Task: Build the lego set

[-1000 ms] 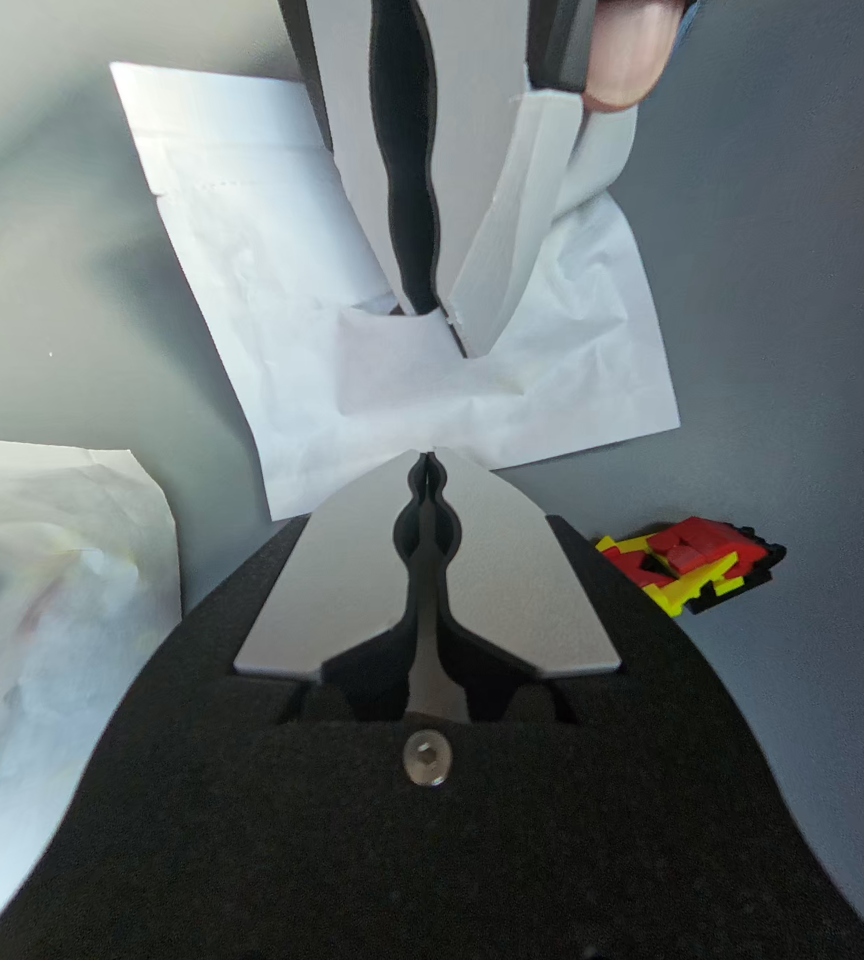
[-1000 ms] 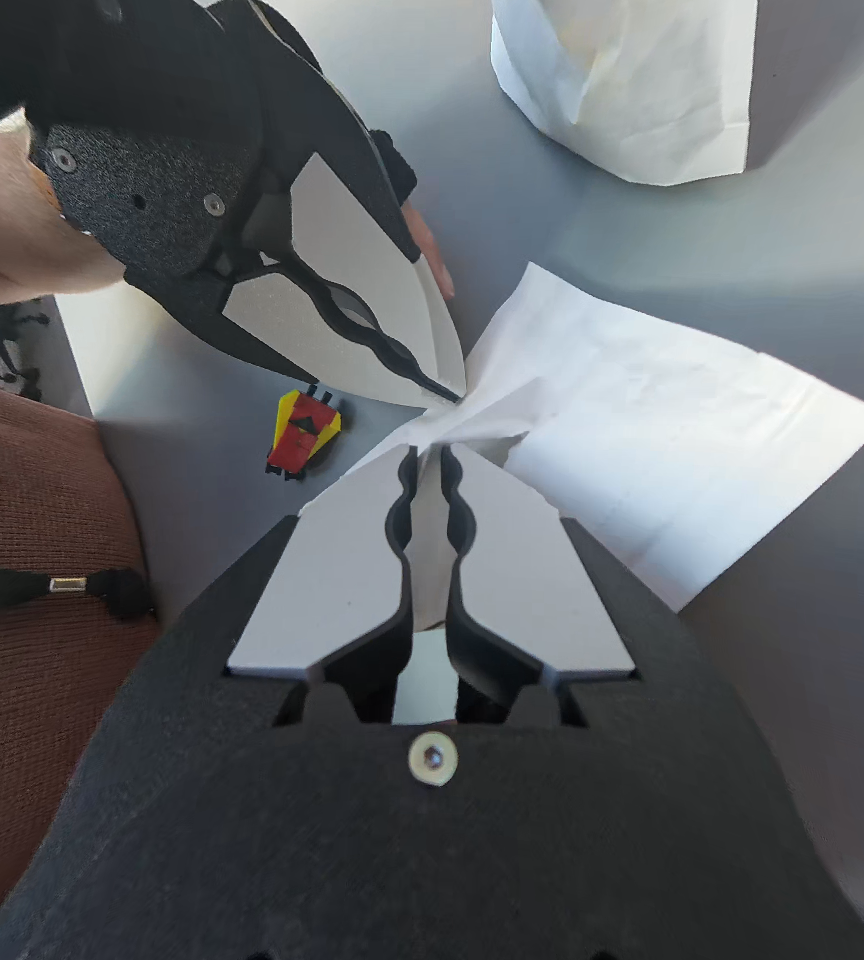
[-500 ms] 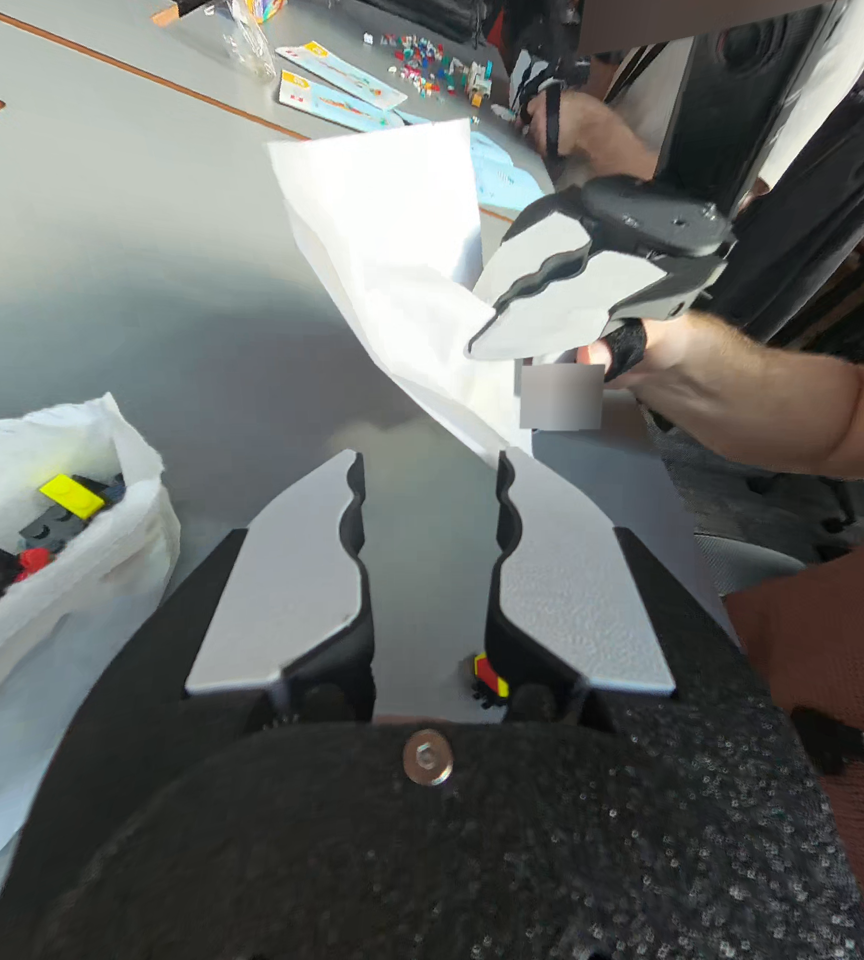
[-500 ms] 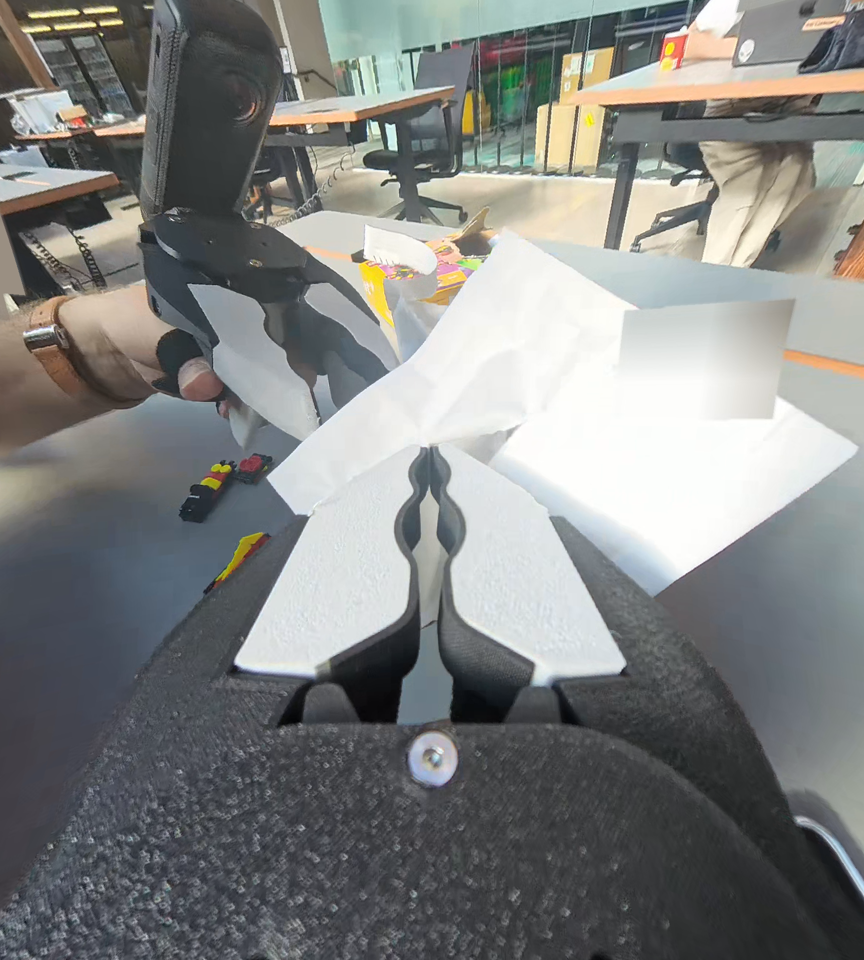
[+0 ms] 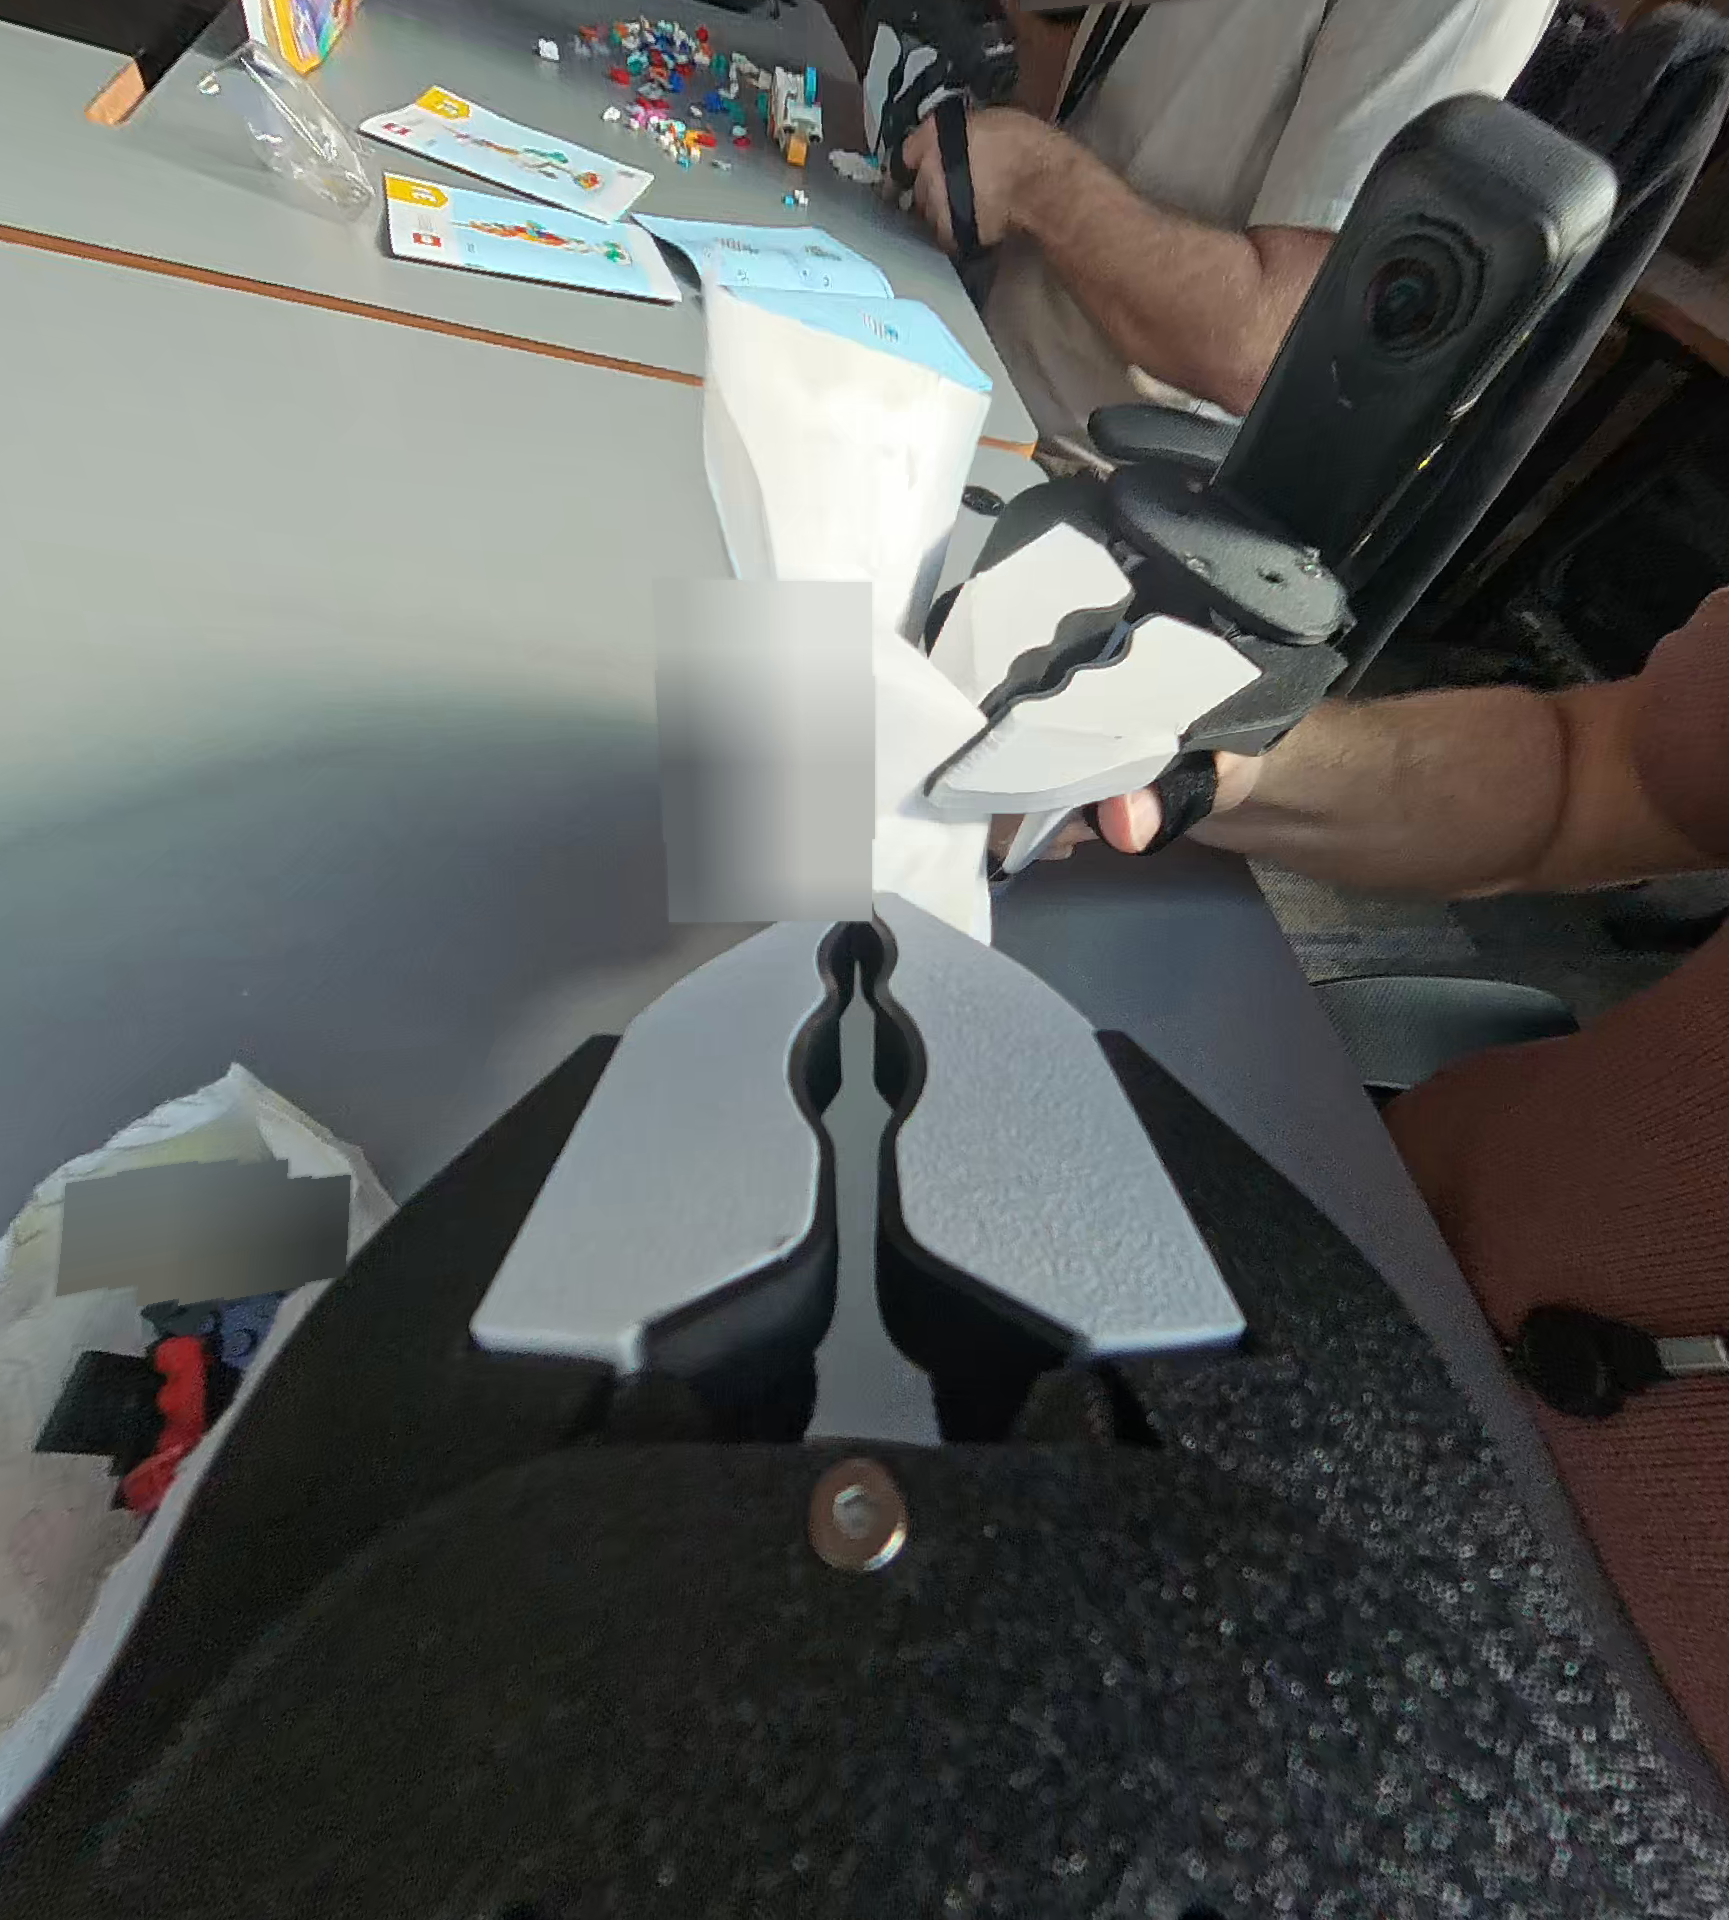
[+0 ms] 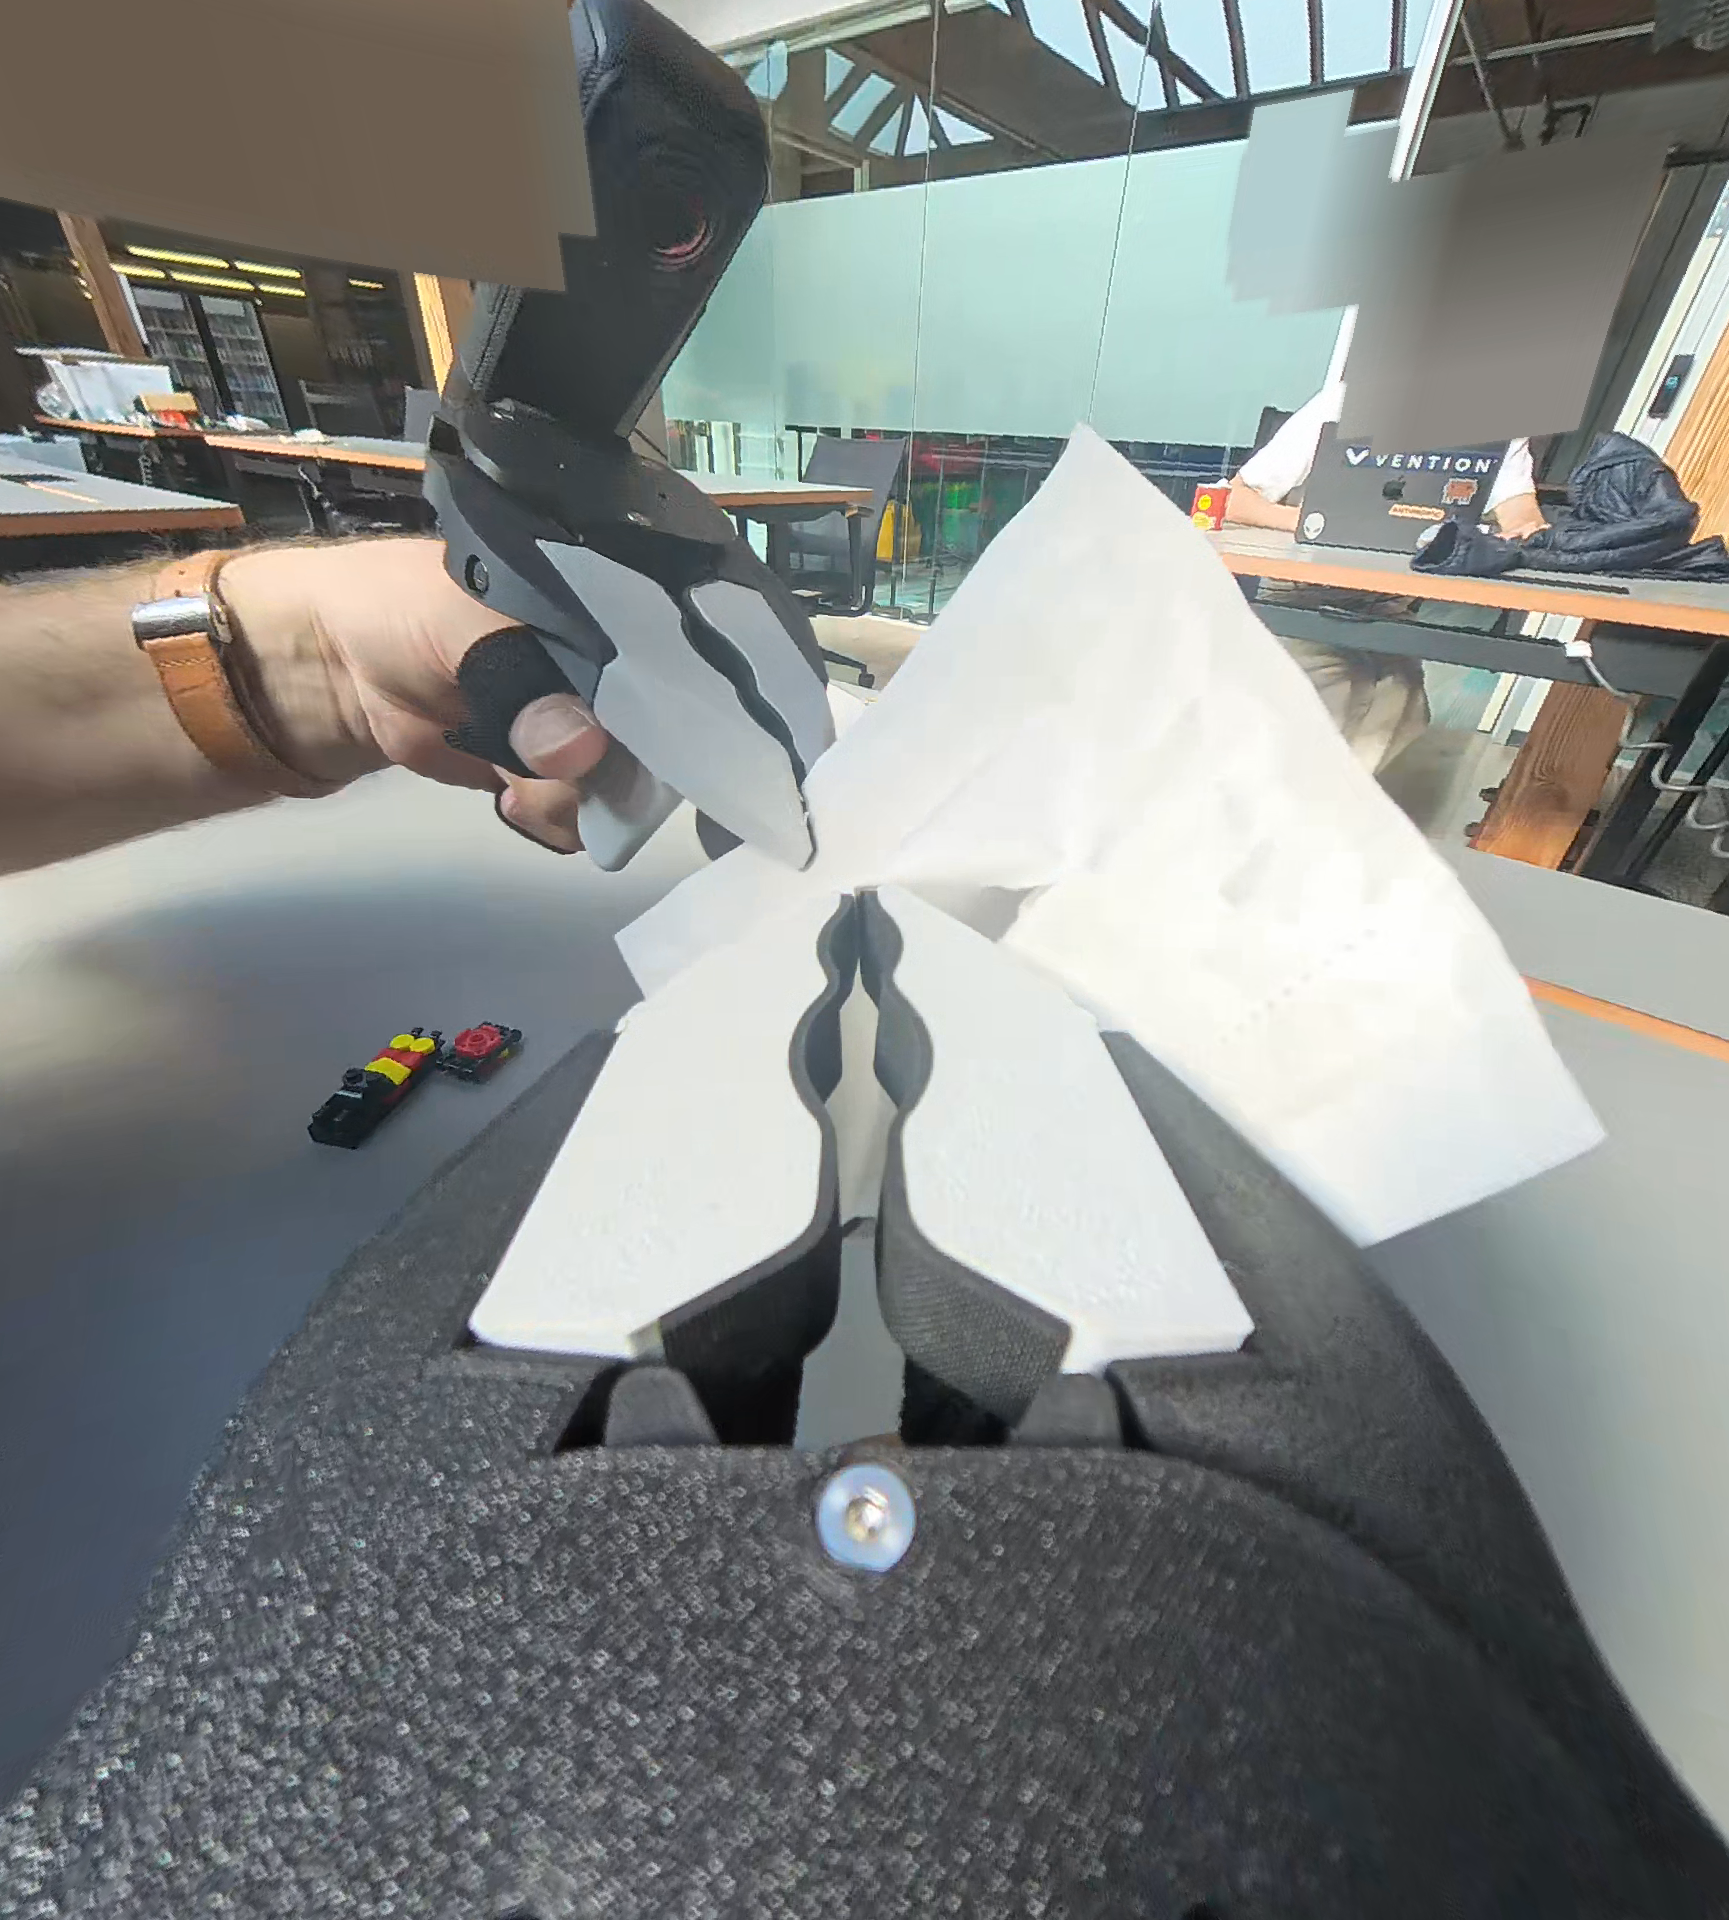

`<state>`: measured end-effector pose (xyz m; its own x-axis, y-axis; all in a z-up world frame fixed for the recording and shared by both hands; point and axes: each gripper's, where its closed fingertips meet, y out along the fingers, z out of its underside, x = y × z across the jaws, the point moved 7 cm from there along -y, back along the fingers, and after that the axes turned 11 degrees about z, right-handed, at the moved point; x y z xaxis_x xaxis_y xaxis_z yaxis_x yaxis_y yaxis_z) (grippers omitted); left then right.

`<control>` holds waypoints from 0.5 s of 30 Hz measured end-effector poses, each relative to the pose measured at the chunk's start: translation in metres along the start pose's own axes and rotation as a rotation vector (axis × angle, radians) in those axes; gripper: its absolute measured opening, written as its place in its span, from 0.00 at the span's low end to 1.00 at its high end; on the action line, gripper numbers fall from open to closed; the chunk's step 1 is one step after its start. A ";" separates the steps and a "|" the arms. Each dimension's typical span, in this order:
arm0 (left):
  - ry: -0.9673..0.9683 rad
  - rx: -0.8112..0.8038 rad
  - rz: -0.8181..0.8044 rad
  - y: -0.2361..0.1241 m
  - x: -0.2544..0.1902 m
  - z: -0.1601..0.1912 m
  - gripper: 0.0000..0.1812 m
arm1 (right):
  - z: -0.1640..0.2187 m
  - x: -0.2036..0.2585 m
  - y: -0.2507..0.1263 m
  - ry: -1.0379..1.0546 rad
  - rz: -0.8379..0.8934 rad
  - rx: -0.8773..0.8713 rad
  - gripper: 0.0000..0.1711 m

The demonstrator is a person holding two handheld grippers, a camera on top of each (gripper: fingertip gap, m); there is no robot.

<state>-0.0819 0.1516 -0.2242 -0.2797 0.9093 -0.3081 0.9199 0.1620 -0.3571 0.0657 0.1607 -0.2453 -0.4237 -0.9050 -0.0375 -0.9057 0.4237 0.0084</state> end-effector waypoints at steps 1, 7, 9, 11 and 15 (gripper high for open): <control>0.035 0.047 -0.019 0.000 0.001 -0.002 0.00 | -0.001 0.001 -0.001 0.030 -0.029 -0.008 0.00; 0.194 0.362 -0.080 -0.006 0.003 -0.020 0.00 | 0.015 -0.004 0.000 0.154 -0.086 0.131 0.03; 0.251 0.543 -0.136 -0.009 0.006 -0.023 0.00 | 0.018 -0.008 -0.004 0.163 -0.082 0.174 0.05; 0.251 0.632 -0.106 -0.008 0.005 -0.028 0.00 | 0.020 -0.015 -0.009 0.117 -0.019 0.240 0.06; 0.279 0.731 -0.051 0.005 0.007 -0.034 0.00 | 0.026 -0.025 -0.014 0.046 0.074 0.381 0.05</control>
<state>-0.0697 0.1715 -0.1977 -0.1482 0.9859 -0.0771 0.4659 0.0008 -0.8848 0.0886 0.1782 -0.2709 -0.4955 -0.8686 -0.0062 -0.8084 0.4637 -0.3626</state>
